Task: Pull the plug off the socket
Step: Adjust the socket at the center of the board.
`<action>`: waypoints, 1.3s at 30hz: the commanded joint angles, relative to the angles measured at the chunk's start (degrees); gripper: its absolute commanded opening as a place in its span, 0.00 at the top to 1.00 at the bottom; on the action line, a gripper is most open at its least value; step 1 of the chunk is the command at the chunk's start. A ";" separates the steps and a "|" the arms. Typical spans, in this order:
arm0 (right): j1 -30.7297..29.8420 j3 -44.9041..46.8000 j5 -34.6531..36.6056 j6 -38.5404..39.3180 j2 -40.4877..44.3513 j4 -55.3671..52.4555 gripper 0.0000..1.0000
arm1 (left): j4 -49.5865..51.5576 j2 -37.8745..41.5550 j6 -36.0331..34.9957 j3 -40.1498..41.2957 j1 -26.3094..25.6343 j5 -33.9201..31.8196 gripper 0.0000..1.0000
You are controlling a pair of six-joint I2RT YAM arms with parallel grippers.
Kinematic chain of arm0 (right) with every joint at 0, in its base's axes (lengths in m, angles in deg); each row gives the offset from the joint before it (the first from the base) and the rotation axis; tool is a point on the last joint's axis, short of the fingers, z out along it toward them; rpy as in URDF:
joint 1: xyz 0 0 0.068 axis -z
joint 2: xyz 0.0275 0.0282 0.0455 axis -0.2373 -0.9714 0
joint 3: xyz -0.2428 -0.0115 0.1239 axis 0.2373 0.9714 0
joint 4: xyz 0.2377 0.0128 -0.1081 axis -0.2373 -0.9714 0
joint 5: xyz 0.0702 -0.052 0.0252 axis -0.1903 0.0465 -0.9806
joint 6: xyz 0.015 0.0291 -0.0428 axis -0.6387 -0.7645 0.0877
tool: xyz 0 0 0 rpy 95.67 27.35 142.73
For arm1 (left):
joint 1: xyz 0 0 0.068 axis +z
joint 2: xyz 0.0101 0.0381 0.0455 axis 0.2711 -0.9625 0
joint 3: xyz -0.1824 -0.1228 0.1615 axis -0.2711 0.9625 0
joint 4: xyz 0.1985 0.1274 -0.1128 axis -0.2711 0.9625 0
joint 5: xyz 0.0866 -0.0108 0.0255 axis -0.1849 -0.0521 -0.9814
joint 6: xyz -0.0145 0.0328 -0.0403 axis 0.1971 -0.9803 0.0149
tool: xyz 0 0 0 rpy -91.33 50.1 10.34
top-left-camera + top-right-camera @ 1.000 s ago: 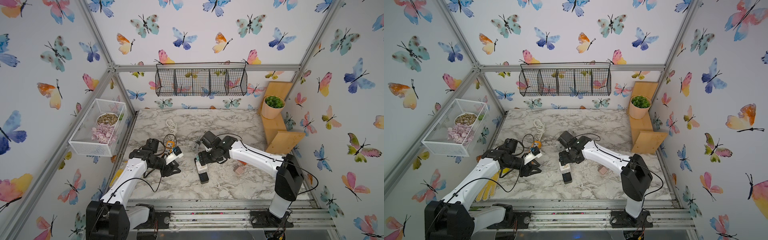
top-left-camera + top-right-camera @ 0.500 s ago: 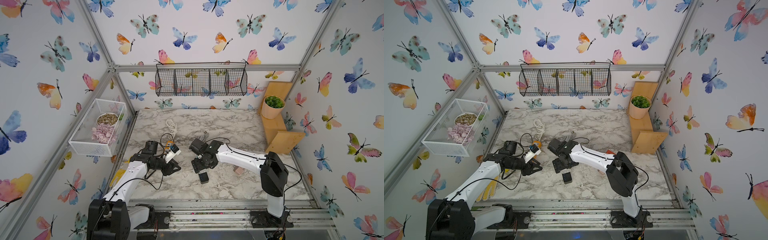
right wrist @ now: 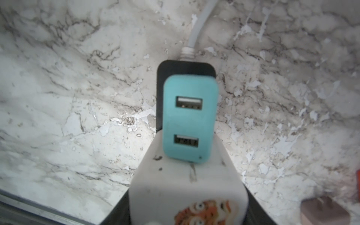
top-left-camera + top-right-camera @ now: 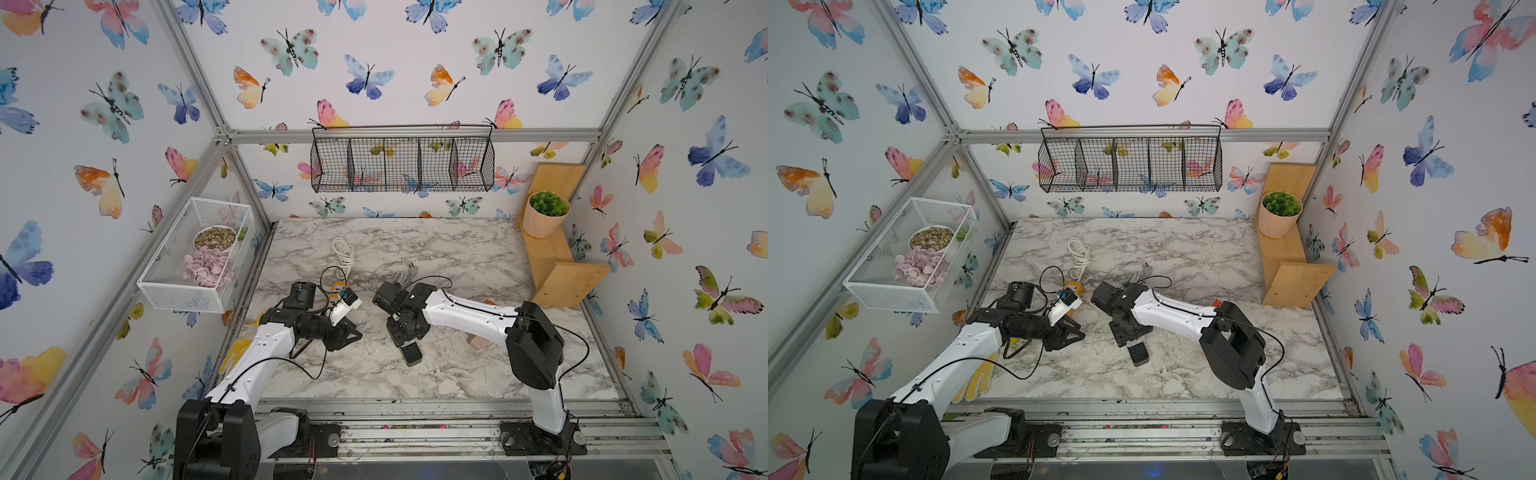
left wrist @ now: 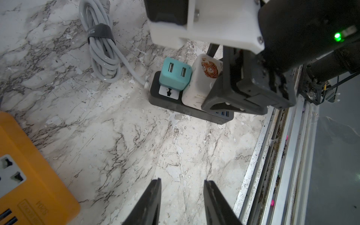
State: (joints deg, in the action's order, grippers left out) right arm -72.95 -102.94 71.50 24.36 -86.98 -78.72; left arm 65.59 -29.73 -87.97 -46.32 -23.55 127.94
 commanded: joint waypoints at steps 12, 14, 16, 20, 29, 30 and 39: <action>-1.19 10.41 -11.51 12.67 7.61 6.73 0.76 | -1.18 -1.83 -7.09 0.63 -0.70 1.42 0.39; -1.91 11.38 -12.75 13.86 8.46 7.06 0.76 | -1.52 -2.75 -8.89 0.96 -1.09 1.77 0.38; -2.52 12.74 -14.03 14.96 9.48 7.70 0.75 | -2.01 -3.61 -10.76 1.63 -1.93 1.91 0.34; -2.65 14.56 -14.60 15.57 10.05 8.57 0.74 | -6.66 -4.78 -10.33 3.75 -4.63 -0.42 0.32; -2.65 15.80 -14.03 14.99 10.26 9.82 0.53 | -11.55 -5.56 -7.83 4.97 -8.26 -2.77 0.32; -2.65 16.01 -13.86 14.51 11.00 10.40 0.42 | -11.46 -5.60 -7.79 4.72 -8.22 -2.79 0.32; -2.65 25.72 -13.86 5.86 24.50 20.20 0.05 | -9.60 -5.24 -5.47 2.08 -8.27 -2.23 0.31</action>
State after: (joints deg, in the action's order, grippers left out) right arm -75.31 -80.47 59.04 34.24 -66.74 -63.14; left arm 54.84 -35.04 -94.79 -42.41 -31.61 125.71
